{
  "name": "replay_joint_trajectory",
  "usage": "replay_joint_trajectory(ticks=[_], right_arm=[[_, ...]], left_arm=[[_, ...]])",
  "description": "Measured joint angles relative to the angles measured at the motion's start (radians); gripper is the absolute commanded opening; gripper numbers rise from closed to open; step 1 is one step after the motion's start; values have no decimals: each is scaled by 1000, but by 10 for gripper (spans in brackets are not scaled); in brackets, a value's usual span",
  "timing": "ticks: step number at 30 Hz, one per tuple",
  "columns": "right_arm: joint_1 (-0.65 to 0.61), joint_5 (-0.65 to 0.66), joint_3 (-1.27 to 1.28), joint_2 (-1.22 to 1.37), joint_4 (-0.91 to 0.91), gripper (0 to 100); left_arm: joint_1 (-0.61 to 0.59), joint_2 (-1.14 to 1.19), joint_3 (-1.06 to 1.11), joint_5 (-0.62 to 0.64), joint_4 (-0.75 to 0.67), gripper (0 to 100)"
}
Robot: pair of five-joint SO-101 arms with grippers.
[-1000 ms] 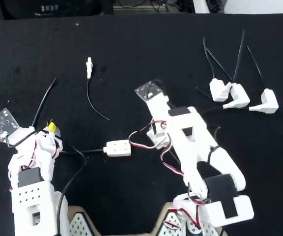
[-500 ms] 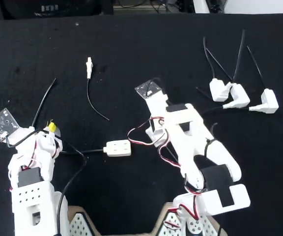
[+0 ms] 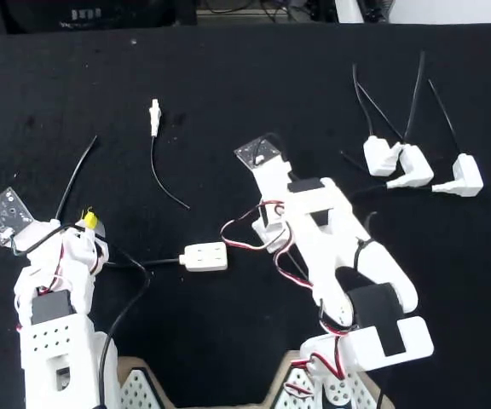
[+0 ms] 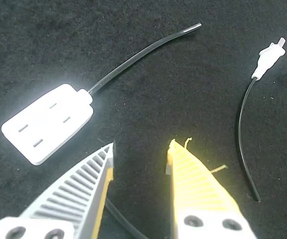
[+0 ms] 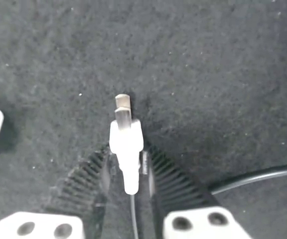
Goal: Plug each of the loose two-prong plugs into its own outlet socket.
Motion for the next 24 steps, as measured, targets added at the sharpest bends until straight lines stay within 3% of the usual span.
replay_joint_trajectory(ticks=[16, 24], right_arm=[[-35, 0, -2, -8, 11, 11], [-52, 0, 75, -327, 166, 11]], left_arm=[[0, 0, 0, 0, 0, 181], [14, 0, 0, 0, 0, 181]])
